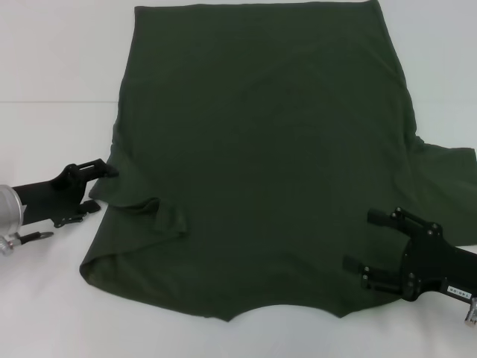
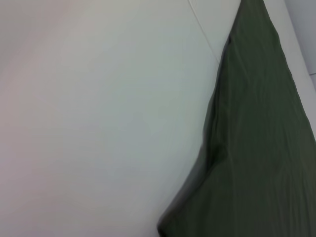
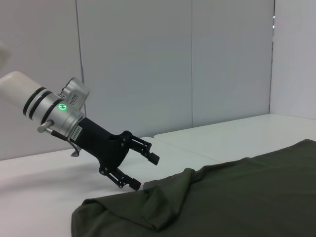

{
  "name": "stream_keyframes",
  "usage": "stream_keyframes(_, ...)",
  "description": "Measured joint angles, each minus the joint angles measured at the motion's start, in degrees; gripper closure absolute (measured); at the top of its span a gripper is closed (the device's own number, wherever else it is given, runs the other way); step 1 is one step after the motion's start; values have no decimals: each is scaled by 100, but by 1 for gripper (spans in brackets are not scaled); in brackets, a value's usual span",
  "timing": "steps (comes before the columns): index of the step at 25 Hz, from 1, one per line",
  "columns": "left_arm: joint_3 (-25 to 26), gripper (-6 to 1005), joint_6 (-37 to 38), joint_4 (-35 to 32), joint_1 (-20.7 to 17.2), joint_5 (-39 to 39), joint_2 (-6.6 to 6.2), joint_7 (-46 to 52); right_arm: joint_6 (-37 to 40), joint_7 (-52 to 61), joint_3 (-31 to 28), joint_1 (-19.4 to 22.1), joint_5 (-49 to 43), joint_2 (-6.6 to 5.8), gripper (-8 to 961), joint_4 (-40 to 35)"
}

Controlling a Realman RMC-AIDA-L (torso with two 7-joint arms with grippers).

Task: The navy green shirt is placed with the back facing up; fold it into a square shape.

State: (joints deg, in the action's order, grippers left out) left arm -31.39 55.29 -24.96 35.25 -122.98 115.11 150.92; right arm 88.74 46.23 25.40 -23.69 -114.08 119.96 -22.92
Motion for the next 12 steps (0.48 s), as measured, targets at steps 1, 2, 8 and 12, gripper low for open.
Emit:
stream_keyframes(1,0,166,-24,0,0,0,10,-2,0,0,0,0,0,0,6,-1)
stream_keyframes(2,1,166,-53,0,0,0,20,-4,0,0,0,1,0,0,6,-1)
stream_keyframes(8,1,168,-145,0,0,-8,64,-18,1,0,0,4,0,1,6,-2)
stream_keyframes(12,2,167,-201,0,6,2,104,-24,2,0,0,5,0,7,6,-2)
